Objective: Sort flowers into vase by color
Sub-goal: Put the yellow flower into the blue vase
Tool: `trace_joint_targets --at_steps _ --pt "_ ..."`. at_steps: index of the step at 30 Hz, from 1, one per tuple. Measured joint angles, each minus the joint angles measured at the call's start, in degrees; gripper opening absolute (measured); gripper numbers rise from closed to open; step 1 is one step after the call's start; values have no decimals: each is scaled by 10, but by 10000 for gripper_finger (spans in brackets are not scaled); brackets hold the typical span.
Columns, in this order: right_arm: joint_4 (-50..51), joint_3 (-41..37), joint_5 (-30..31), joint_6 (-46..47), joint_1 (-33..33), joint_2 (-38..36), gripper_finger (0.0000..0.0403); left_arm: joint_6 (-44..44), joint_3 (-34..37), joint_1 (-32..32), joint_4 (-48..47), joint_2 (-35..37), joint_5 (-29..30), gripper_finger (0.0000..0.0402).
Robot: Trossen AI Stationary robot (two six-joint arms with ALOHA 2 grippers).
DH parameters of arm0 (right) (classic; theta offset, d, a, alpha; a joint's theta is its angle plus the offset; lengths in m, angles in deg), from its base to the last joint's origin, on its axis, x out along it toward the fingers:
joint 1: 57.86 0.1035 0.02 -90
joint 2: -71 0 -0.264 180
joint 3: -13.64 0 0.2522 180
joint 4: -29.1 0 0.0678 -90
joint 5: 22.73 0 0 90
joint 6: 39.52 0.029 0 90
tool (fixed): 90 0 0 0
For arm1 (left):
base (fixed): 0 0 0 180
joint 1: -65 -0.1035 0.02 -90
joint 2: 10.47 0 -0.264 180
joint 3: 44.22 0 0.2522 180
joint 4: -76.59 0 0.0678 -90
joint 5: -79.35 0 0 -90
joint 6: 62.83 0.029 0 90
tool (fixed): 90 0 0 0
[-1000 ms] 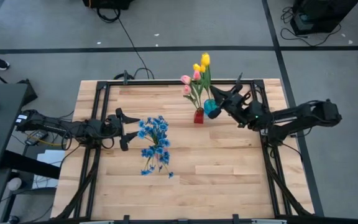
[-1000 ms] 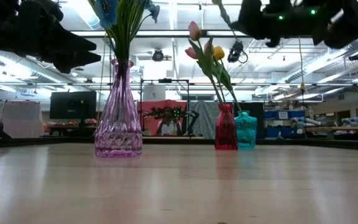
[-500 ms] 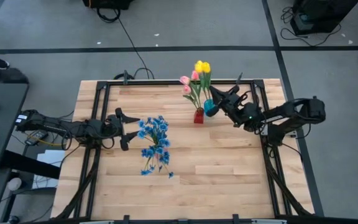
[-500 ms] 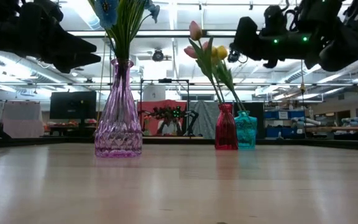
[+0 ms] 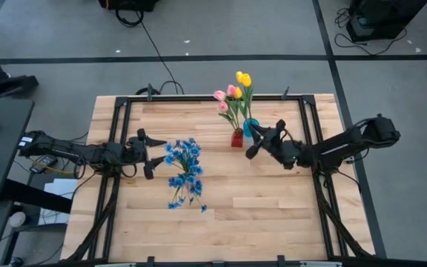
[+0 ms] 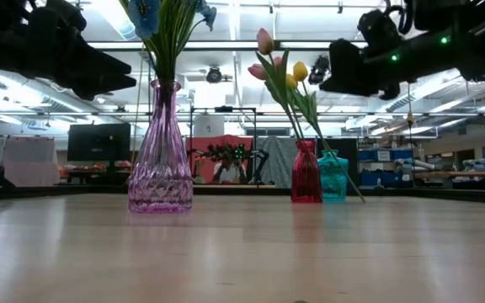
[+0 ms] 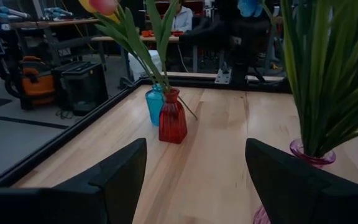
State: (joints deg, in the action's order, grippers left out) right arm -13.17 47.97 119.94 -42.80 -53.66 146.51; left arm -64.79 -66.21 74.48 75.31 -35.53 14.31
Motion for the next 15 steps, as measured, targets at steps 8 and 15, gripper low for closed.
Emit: trace_joint_targets --at_steps 8,15 --pt "129 0 -8 109 -28 -7 142 2 0 0 14 0 5 280" --pt "171 0 -89 118 -81 -6 149 3 0 0 14 0 5 280"
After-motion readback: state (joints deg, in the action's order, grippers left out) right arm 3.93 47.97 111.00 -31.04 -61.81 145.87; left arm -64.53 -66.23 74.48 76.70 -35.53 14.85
